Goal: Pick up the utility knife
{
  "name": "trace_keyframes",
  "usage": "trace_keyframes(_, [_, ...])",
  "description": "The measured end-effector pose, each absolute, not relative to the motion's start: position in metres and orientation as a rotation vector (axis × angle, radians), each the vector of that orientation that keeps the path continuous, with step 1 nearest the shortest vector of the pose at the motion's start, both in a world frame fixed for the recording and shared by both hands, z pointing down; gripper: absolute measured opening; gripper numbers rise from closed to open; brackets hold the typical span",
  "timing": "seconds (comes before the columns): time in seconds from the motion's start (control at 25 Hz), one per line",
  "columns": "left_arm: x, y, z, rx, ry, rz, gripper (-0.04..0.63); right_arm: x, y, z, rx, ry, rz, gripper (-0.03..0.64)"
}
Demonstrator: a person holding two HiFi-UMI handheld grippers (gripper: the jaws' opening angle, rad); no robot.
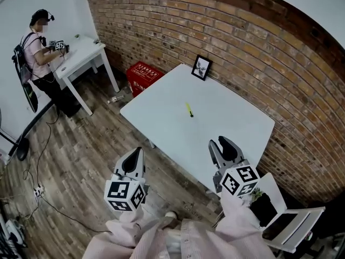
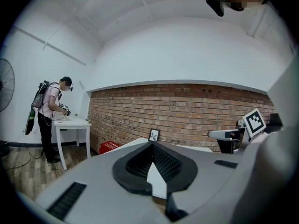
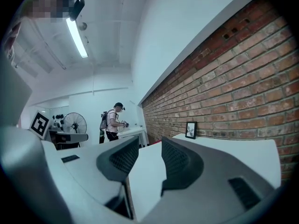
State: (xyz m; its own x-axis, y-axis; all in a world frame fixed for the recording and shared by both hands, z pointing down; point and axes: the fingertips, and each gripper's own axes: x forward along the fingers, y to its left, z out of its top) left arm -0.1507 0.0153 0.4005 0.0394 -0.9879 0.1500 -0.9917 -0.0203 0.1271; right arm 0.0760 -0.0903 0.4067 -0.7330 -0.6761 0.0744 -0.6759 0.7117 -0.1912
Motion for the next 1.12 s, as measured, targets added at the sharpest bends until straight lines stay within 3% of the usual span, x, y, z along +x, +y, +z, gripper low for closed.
trace_keyframes(1.12, [-0.217, -0.129, 0.455, 2.057, -1.878, 0.086, -0.006, -0.006, -0.221, 0.471, -1.217, 3.006, -0.553, 0.135])
